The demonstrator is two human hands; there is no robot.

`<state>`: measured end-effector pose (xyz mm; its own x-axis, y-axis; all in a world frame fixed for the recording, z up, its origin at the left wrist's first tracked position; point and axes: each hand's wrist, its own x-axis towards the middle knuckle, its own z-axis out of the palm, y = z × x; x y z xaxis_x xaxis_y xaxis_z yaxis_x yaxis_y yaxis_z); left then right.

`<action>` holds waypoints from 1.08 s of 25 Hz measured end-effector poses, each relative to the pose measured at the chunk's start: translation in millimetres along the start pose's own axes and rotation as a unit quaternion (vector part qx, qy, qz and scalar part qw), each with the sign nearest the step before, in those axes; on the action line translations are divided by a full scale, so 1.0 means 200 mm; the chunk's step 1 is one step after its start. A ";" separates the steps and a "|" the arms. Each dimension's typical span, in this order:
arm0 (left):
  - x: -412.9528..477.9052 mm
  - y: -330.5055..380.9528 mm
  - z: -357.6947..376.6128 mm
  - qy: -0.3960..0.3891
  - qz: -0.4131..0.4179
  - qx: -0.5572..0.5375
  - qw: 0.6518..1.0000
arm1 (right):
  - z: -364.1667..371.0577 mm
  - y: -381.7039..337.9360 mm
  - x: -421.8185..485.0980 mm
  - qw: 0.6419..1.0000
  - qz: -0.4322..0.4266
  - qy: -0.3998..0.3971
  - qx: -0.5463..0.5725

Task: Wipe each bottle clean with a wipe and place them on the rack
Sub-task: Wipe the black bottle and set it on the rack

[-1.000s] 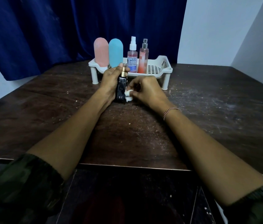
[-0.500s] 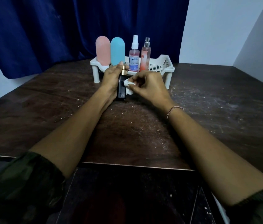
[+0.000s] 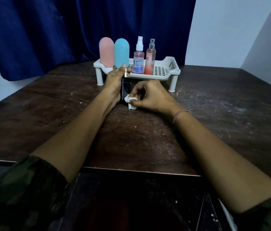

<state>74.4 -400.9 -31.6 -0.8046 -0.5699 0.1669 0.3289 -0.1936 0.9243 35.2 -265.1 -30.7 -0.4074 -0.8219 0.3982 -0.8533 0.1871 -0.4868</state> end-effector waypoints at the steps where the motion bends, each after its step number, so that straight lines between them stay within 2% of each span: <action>1: 0.00 0.00 0.00 0.003 0.000 -0.004 1.000 | 0.00 0.00 0.00 1.000 -0.005 0.004 -0.008; 4: 0.00 0.02 0.01 0.017 0.005 -0.004 1.000 | 0.01 0.00 0.02 0.999 0.000 0.032 -0.006; 8: -0.01 0.01 0.01 0.016 0.009 -0.001 1.000 | 0.03 0.00 0.02 1.000 -0.003 0.013 0.003; 11: 0.00 0.02 0.01 0.015 0.006 0.000 1.000 | 0.03 0.00 0.02 0.999 0.000 0.045 0.015; 15: 0.01 0.01 0.01 0.016 0.008 0.012 1.000 | 0.04 0.00 0.02 1.000 -0.017 0.010 0.002; 18: 0.00 0.01 0.02 0.019 0.009 0.015 1.000 | 0.04 0.00 0.03 0.999 -0.009 0.052 0.007; 22: 0.00 0.02 0.02 0.015 0.017 0.024 0.999 | 0.04 0.00 0.02 0.999 -0.028 0.020 0.009; 25: -0.01 0.02 0.03 0.010 0.017 0.020 1.000 | 0.04 0.00 0.03 0.997 -0.013 0.071 0.029; 27: -0.01 0.01 0.03 0.005 0.026 0.028 0.999 | 0.03 0.00 0.03 0.997 -0.014 0.066 0.035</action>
<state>73.6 -395.7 -27.7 -0.7823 -0.5859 0.2115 0.3417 -0.1198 0.9321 34.4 -273.0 -34.1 -0.4269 -0.7472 0.5093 -0.8420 0.1231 -0.5253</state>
